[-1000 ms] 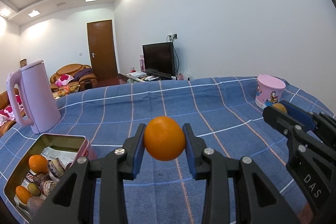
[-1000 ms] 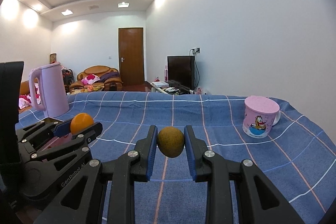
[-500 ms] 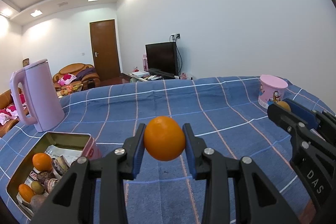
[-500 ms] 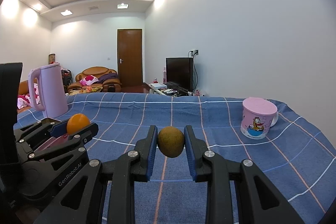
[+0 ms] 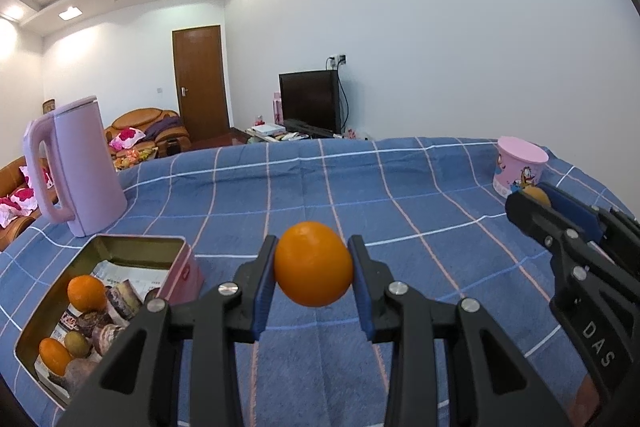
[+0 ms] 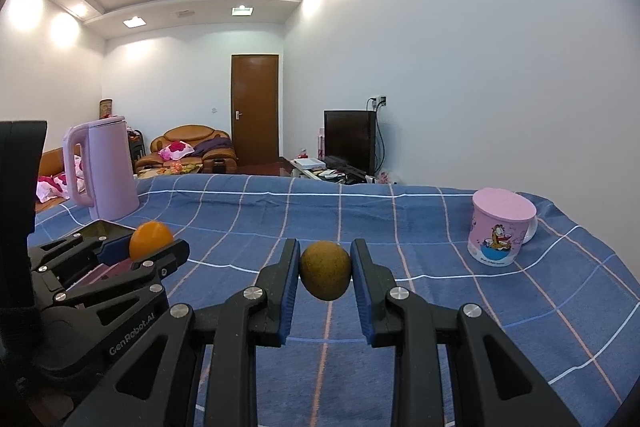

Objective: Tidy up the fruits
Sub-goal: 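Lift the orange with left gripper while right lifts the olive-green fruit, then carry the orange and the olive-green fruit over the pink tin with both grippers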

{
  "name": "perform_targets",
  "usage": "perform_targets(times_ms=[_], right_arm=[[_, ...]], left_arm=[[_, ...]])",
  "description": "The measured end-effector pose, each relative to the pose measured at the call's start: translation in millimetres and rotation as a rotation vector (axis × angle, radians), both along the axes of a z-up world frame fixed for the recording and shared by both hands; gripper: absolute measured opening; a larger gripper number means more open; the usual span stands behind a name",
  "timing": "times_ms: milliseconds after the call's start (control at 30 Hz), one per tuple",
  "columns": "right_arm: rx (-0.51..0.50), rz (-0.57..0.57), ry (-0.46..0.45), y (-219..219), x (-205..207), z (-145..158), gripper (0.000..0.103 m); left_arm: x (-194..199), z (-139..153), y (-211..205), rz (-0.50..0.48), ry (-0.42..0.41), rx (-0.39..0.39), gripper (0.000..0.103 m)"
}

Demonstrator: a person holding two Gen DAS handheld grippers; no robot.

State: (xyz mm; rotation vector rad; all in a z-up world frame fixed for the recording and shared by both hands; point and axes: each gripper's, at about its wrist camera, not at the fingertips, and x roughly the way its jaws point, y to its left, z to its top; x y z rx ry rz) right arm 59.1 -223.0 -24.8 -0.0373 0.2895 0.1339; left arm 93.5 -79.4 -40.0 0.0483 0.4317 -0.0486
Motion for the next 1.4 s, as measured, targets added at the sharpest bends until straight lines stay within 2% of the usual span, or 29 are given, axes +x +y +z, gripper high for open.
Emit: perform_targets(times_ms=[333,600,1400], right_arm=[[0.009,0.065,0.017,26,-3,0,0.028],[0.044,0.124,0.032,44,-2,6,0.028],[0.006,0.285,0.019,127,4,17,0.028]], left_arm=[[-11,0,14,0.006,0.012,0.010,0.036],[-16,4,43,0.046,0.034,-0.007,0.037],[-31,16,117,0.168,0.031,-0.025,0.036]])
